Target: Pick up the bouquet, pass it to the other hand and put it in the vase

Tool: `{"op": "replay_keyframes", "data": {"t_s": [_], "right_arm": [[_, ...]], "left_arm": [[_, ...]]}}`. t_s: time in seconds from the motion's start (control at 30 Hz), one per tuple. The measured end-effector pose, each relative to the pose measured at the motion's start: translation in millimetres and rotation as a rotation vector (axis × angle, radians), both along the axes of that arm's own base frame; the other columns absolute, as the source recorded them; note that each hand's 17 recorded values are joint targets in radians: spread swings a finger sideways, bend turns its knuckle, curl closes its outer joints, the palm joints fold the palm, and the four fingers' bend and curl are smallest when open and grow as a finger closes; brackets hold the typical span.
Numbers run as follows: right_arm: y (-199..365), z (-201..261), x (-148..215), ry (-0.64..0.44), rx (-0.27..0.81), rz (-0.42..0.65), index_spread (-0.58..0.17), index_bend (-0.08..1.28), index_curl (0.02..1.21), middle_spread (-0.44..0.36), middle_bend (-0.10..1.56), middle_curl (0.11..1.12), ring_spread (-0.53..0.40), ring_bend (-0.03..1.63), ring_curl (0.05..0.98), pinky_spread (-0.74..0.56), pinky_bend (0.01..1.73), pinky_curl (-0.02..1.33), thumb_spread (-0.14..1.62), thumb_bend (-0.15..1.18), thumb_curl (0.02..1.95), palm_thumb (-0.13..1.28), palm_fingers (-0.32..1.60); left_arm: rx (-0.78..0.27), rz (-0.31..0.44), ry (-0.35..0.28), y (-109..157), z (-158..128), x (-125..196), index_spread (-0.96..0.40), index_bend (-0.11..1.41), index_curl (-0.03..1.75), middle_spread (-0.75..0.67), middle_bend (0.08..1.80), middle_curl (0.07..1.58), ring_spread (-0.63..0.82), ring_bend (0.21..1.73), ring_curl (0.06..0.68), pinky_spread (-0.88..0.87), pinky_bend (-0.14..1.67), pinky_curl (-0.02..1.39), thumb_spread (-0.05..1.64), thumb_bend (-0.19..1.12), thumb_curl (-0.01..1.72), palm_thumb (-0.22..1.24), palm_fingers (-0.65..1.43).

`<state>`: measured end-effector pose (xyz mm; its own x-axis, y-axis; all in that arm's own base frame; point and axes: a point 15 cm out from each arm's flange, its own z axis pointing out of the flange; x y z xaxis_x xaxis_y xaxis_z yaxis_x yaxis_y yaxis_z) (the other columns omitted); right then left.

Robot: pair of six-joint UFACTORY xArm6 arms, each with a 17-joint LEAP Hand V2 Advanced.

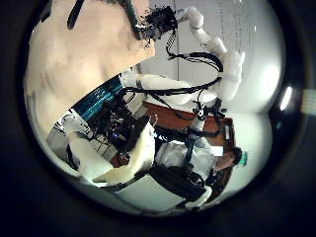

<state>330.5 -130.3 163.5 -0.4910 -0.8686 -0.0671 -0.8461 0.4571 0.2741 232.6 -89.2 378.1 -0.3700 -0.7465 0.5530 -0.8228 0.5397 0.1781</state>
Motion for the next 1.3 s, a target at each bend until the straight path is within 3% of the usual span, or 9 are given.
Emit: {"op": "replay_keyframes", "data": {"t_s": [0.67, 0.8, 0.9, 1.03, 1.17, 1.3], "right_arm": [[-4, -45, 1, 0.016, -0.002, -0.016, -0.22, 0.3, 0.49, -0.049, 0.72, 0.46, -0.178, 1.09, 0.362, -0.07, 0.88, 0.09, 1.09, -0.02, 0.43, 0.62, 0.52], [-4, -49, -1, 0.028, -0.005, -0.008, -0.252, 0.3, 0.49, -0.082, 0.74, 0.47, -0.202, 1.12, 0.369, -0.16, 0.94, 0.08, 1.07, -0.01, 0.44, 0.67, 0.66], [-4, -49, -1, 0.029, -0.014, 0.005, -0.309, 0.33, 0.5, -0.131, 0.78, 0.5, -0.233, 1.15, 0.376, -0.31, 1.03, 0.09, 1.05, 0.0, 0.46, 0.74, 0.91], [-6, -47, 5, 0.012, -0.047, 0.043, -0.371, 0.45, 0.6, -0.171, 0.87, 0.56, -0.238, 1.16, 0.414, -0.43, 1.09, 0.15, 1.02, 0.0, 0.49, 0.84, 1.15], [-5, -43, 8, 0.007, -0.073, 0.084, -0.387, 0.65, 0.7, -0.175, 0.97, 0.61, -0.225, 1.19, 0.45, -0.4, 1.19, 0.22, 1.0, 0.02, 0.52, 0.94, 1.31], [-9, -28, 22, -0.064, -0.109, 0.09, -0.363, 0.86, 0.8, -0.151, 1.14, 0.68, -0.209, 1.28, 0.507, -0.32, 1.34, 0.3, 0.98, 0.04, 0.58, 1.06, 1.29]], "left_arm": [[0.007, 0.0, -0.005, 0, 3, 1, 0.07, 0.17, 0.32, 0.4, 0.2, 0.34, 0.57, 0.53, 0.205, 0.67, 0.41, 0.15, 1.16, -0.02, 0.31, 0.33, 0.06], [0.009, -0.001, -0.008, -1, 4, 1, 0.07, 0.17, 0.32, 0.4, 0.2, 0.34, 0.57, 0.52, 0.204, 0.67, 0.41, 0.16, 1.17, -0.02, 0.31, 0.33, 0.06], [0.01, -0.001, -0.005, 0, 4, 1, 0.07, 0.17, 0.32, 0.4, 0.2, 0.34, 0.57, 0.52, 0.204, 0.67, 0.41, 0.16, 1.17, -0.02, 0.31, 0.33, 0.06], [0.01, -0.001, -0.004, 0, 4, 1, 0.07, 0.17, 0.32, 0.4, 0.2, 0.34, 0.57, 0.52, 0.204, 0.67, 0.41, 0.16, 1.16, -0.02, 0.31, 0.34, 0.06], [0.01, 0.0, -0.002, 0, 3, 1, 0.07, 0.17, 0.32, 0.4, 0.2, 0.34, 0.57, 0.52, 0.203, 0.67, 0.41, 0.16, 1.16, -0.02, 0.31, 0.34, 0.06], [0.01, -0.001, 0.002, 0, 1, 1, 0.07, 0.17, 0.32, 0.4, 0.2, 0.34, 0.57, 0.52, 0.203, 0.67, 0.4, 0.16, 1.16, -0.02, 0.31, 0.34, 0.06]]}}
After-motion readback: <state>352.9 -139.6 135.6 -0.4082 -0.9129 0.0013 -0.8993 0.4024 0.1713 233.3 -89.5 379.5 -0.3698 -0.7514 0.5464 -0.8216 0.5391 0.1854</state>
